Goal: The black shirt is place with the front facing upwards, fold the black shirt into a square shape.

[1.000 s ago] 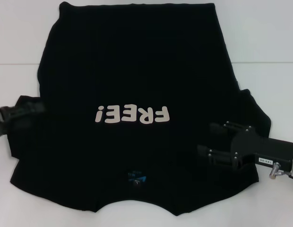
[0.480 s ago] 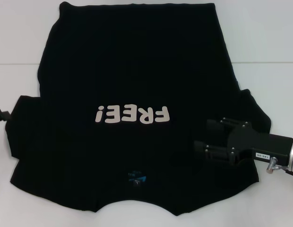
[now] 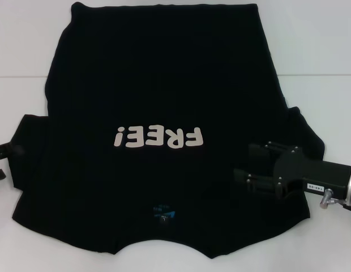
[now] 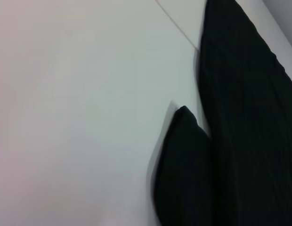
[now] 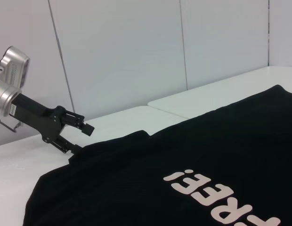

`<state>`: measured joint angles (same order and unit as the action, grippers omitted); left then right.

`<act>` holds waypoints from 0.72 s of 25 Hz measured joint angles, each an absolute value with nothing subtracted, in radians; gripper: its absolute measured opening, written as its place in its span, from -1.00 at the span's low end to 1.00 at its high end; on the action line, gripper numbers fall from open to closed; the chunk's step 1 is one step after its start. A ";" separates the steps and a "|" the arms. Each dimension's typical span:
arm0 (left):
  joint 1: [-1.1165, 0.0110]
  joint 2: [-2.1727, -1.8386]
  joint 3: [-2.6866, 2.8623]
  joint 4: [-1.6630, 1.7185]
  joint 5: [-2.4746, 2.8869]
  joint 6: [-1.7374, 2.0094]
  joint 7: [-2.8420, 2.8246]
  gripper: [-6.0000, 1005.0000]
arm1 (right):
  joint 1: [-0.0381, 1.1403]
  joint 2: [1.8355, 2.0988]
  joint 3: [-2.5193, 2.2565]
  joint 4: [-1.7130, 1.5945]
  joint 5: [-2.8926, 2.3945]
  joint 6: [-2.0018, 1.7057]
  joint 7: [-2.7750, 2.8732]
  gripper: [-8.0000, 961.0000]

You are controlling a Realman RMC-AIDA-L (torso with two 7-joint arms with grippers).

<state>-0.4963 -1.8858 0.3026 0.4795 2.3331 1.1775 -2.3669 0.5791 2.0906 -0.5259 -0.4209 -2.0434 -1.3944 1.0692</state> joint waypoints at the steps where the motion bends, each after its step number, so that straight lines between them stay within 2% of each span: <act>1: -0.496 -1.886 0.303 0.476 2.333 1.175 -2.367 0.82 | 0.579 2.091 -0.526 -0.421 -2.043 -1.395 1.070 0.69; 18: -0.528 -1.901 0.334 0.462 2.332 1.173 -2.373 0.81 | 0.575 2.091 -0.526 -0.418 -2.044 -1.405 1.072 0.69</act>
<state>-0.5278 -1.9007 0.3337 0.4616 2.3324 1.1733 -2.3729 0.5748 2.0906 -0.5261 -0.4183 -2.0440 -1.4053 1.0722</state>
